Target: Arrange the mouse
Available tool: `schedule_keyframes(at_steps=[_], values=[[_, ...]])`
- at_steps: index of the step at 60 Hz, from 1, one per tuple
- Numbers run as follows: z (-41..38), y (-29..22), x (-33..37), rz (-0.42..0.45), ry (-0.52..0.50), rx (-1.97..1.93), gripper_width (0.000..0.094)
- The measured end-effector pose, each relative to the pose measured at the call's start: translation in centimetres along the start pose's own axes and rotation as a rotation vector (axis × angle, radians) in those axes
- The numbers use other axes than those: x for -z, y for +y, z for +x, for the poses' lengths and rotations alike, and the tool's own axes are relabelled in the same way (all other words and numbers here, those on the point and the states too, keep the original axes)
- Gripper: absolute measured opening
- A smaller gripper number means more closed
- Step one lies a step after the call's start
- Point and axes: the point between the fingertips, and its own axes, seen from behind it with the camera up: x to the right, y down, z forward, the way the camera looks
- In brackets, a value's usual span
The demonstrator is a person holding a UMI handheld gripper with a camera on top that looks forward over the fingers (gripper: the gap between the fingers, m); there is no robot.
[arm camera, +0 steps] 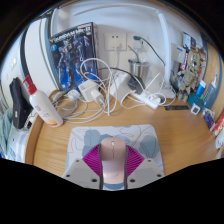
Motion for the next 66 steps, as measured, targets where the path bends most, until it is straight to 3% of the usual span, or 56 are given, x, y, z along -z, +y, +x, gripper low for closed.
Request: schedule_keyframes(at_steps=[21, 27, 33, 48, 55, 66], values=[[1.6, 2.6, -0.3, -0.023, 0.083, -0.014, 0.0447], [1.4, 1.9, 1.2, -0.028, 0.073, -0.01, 0.0699], [1.3, -0.8, 5.2, 0.018, 0.065, 0.003, 0.0845], [-1.3, -6.7, 19.6, 0.149, 0.028, 0.036, 0.0838], [-3.1, -7.5, 25.9, 0.22, 0.027, 0.059, 0.0836], [-5.4, -6.9, 31.0, 0.244, -0.027, 0.047, 0.0846]])
